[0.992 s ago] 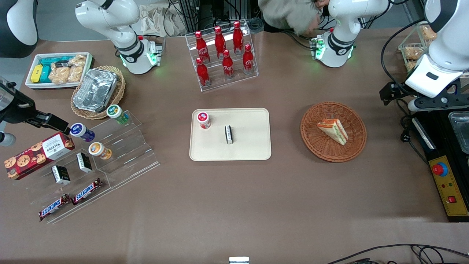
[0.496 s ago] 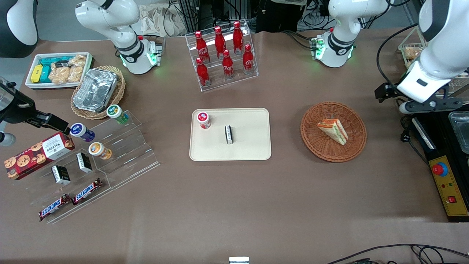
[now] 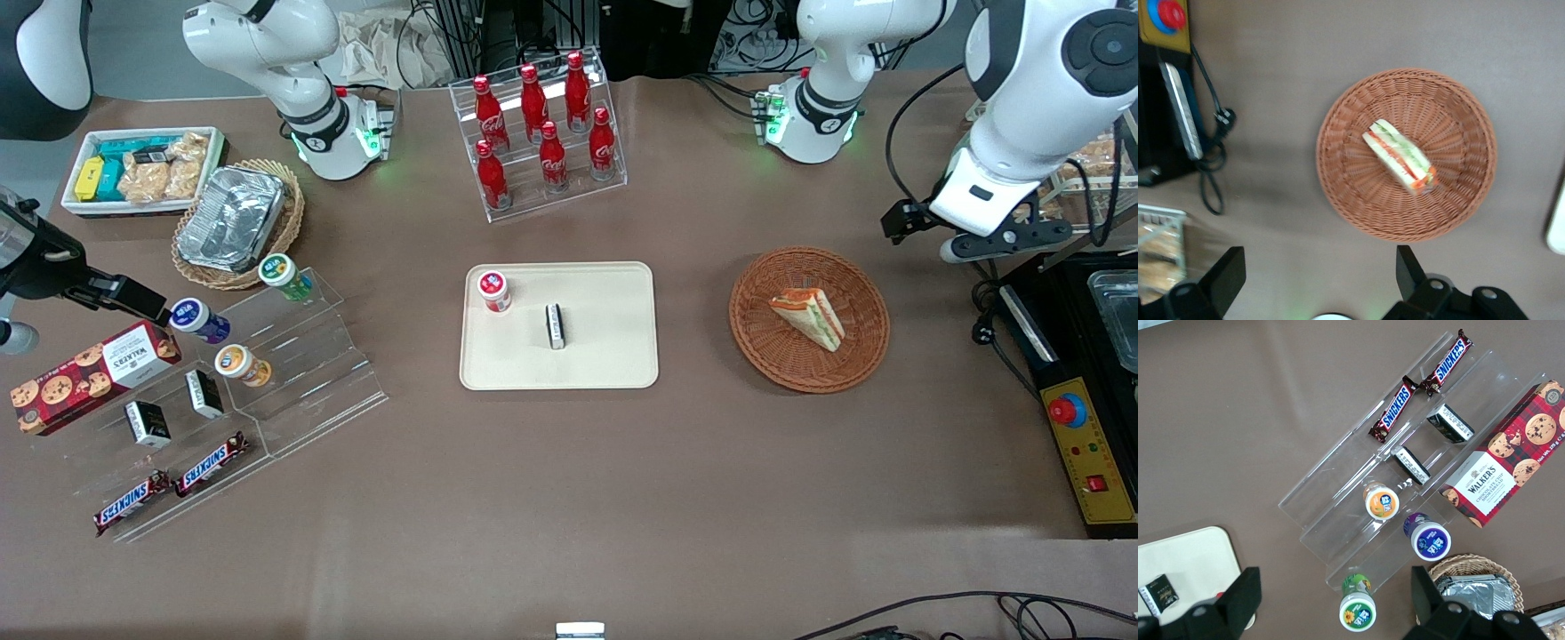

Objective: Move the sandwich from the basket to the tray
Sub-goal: 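Move the left gripper from rest toward the wicker basket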

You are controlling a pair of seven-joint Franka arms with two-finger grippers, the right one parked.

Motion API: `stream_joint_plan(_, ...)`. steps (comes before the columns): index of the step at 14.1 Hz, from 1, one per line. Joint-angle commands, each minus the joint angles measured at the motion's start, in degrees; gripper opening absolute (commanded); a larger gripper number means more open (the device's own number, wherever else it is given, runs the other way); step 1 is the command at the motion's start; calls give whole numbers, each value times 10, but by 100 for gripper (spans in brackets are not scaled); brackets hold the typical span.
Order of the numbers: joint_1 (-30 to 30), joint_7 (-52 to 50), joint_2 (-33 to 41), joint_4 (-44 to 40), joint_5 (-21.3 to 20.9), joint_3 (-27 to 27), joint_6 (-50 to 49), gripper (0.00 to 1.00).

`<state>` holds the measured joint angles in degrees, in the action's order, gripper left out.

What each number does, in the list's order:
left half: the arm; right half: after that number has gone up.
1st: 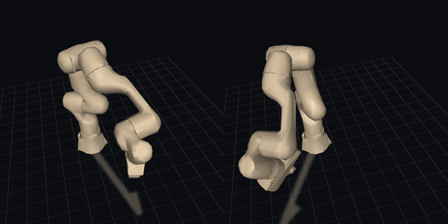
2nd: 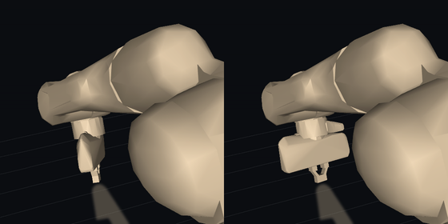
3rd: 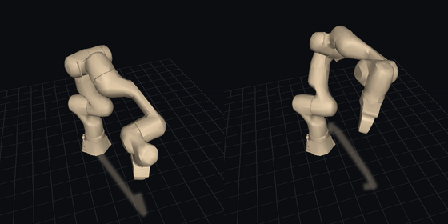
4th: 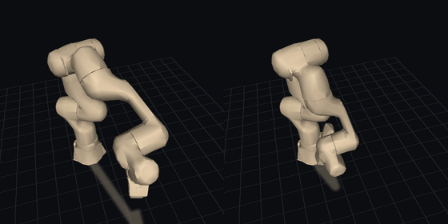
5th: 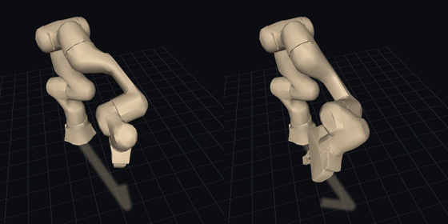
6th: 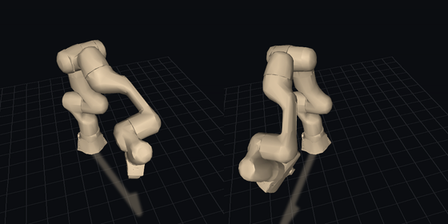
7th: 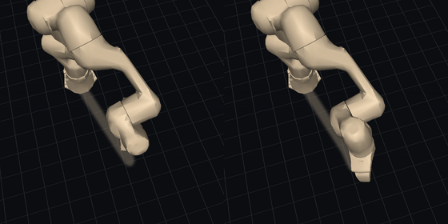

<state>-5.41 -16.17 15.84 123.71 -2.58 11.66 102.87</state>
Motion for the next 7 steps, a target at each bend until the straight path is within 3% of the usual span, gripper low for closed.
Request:
stream_joint_plan(1,1,-80,8,40,19,6,31,100)
stream_joint_plan(3,7,-127,-4,64,19,7,60,100)
stream_joint_plan(7,34,-283,-7,178,17,10,232,100)
